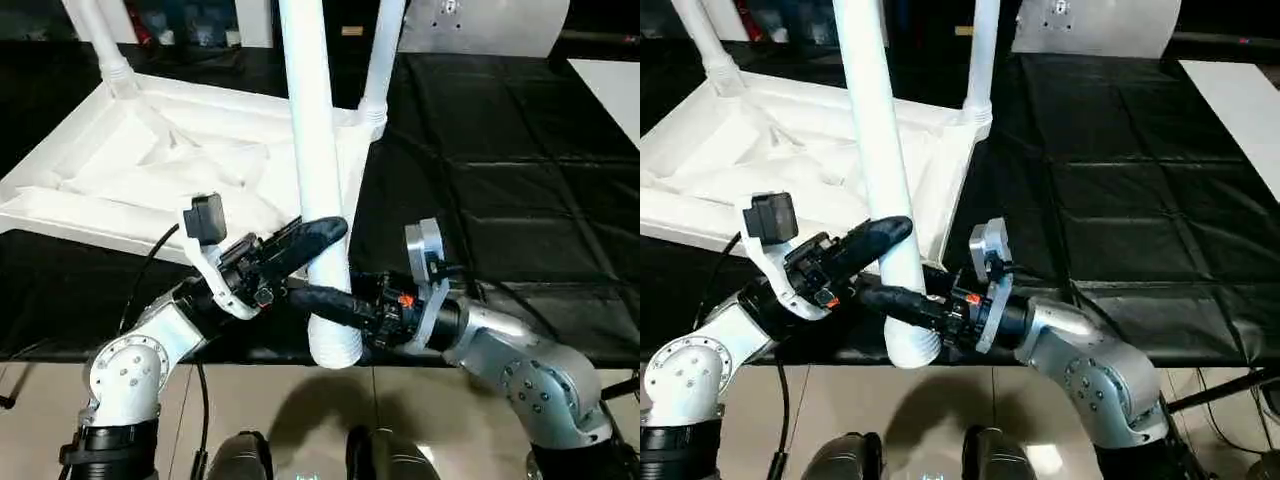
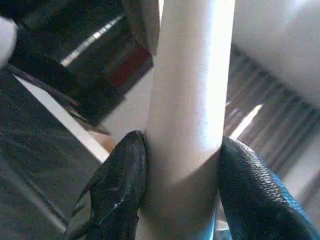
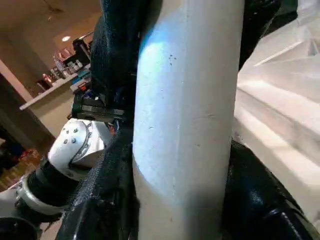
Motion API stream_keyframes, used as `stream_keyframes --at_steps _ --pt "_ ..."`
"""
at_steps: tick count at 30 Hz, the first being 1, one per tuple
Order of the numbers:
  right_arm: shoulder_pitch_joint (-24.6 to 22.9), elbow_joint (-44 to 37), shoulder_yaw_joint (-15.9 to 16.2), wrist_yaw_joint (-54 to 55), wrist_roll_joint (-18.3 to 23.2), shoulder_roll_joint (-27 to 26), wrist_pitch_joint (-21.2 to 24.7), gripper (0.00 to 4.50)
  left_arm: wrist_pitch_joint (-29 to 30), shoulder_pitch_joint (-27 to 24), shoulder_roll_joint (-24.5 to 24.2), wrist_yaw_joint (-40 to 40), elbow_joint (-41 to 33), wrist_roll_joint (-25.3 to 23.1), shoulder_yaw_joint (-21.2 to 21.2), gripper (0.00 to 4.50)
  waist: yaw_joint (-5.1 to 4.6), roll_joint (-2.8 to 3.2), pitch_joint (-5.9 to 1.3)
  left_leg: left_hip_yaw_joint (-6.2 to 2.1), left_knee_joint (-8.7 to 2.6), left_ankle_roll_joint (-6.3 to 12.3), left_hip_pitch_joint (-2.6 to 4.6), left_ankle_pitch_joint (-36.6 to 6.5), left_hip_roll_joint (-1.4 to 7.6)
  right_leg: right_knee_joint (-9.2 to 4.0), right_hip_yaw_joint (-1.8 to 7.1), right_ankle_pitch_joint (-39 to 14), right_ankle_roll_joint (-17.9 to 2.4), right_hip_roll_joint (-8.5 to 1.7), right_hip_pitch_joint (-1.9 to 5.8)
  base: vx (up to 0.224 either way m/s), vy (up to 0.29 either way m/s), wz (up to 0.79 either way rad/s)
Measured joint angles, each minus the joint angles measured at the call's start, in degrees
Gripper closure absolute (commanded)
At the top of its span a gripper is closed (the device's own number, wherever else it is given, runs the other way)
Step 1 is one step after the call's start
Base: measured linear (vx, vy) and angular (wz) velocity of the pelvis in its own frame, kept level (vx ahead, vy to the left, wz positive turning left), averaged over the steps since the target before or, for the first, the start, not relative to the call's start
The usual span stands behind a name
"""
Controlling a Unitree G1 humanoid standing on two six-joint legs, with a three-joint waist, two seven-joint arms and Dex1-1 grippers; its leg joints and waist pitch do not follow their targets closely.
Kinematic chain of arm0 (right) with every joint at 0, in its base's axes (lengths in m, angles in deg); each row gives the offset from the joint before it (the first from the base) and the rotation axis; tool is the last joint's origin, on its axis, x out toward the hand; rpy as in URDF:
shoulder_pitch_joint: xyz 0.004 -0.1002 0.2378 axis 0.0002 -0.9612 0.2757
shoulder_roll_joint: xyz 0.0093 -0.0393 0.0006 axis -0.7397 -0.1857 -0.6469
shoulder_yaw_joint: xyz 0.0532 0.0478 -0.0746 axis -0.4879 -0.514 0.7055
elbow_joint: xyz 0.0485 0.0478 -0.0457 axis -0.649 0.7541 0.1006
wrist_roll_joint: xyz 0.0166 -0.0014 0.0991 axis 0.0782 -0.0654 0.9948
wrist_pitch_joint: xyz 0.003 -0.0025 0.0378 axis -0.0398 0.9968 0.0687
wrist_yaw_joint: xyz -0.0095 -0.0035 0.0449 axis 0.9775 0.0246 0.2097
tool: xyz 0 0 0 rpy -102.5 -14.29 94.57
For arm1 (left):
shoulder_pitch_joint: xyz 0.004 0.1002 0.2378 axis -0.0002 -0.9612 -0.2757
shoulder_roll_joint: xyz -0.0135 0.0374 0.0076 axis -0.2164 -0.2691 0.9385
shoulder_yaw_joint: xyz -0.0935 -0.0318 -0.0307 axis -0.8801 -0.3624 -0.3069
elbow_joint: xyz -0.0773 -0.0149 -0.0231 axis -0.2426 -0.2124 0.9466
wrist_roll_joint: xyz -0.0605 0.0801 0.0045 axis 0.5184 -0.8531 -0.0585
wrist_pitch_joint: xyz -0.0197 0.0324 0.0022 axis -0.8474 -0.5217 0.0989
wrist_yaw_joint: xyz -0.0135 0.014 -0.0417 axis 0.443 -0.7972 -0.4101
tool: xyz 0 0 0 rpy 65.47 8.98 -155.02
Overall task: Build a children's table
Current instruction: Pick table leg
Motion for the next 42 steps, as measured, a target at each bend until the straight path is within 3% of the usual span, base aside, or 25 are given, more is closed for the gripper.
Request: stream_keyframes --at_steps 8,12,17,24,28,32,37,39,42 --pt "1.71 0.24 -0.57 3.35 -2.82 -0.20 -1.54 2.62 -7.27 0.01 2.41 -5.24 -3.37 -7.75 2.11 1.85 0.02 -0.04 -0.03 0.03 -0.01 0.00 -0.03 0.01 0.06 -0.04 -0.05 -0.01 0.01 0.00 0.02 0.000 0.000 0.00" --pt "1.71 1.53 0.71 4.23 -6.83 0.95 -2.79 2.62 -15.61 -0.05 -1.75 -5.17 -5.08 -20.08 8.45 1.85 0.01 -0.04 -0.03 0.04 -0.02 0.03 -0.04 0.03 0.11 -0.05 -0.08 -0.01 0.02 0.02 0.01 0.000 0.000 0.00" --pt "1.65 1.51 2.54 4.35 -11.04 2.65 -5.58 2.62 -20.89 0.05 -6.27 -4.26 -6.51 -27.99 12.02 1.88 -0.15 0.01 -0.07 0.10 -0.03 0.01 0.00 0.03 0.16 -0.02 -0.09 0.01 -0.01 0.03 0.01 0.000 0.000 0.00" --pt "1.02 1.53 2.34 6.05 -13.48 1.82 -8.58 2.62 -27.81 -2.18 -11.34 -3.20 -6.83 -36.87 13.66 1.16 -0.16 0.09 -0.11 0.17 -0.01 -0.16 0.01 0.07 0.27 0.01 -0.12 0.06 -0.09 0.07 0.01 0.000 0.000 0.00" --pt "0.91 1.52 2.34 6.05 -13.97 1.38 -9.59 2.62 -26.86 -3.34 -11.02 -3.50 -7.53 -35.47 12.59 0.91 -0.16 0.11 -0.12 0.25 0.01 -0.19 0.02 0.07 0.32 0.06 -0.12 0.07 -0.11 0.06 0.01 0.000 0.000 0.00" --pt "0.90 1.51 2.11 6.00 -13.49 1.06 -9.83 2.62 -22.53 -3.87 -8.68 -4.67 -9.06 -27.24 8.66 0.45 -0.14 0.11 -0.12 0.27 0.02 -0.22 0.03 0.09 0.35 0.11 -0.13 0.08 -0.13 0.06 0.01 0.000 0.000 0.00" --pt "1.39 1.85 -1.17 6.17 -10.68 -0.40 -9.68 2.62 -20.78 -3.51 -4.45 -8.79 -9.13 -17.35 3.54 0.02 -0.13 0.11 -0.12 0.31 0.12 -0.21 -0.02 0.11 0.38 0.12 -0.14 0.09 -0.15 0.06 0.01 0.000 0.000 0.00" --pt "2.69 2.63 -1.92 6.27 -10.28 0.02 -9.42 2.62 -20.24 -0.37 -2.75 -12.51 -7.74 -14.57 0.40 0.01 -0.14 0.10 -0.12 0.31 0.18 -0.21 -0.02 0.14 0.41 0.15 -0.18 0.14 -0.22 0.06 0.02 0.000 0.000 0.00" --pt "4.09 3.33 -2.45 6.14 -10.00 0.81 -9.20 2.62 -18.58 4.26 -3.79 -16.36 -6.66 -16.67 -1.42 0.00 -0.02 0.07 -0.15 0.32 0.18 -0.18 0.00 0.20 0.44 0.15 -0.22 0.14 -0.22 0.06 0.05 0.000 0.000 0.00"
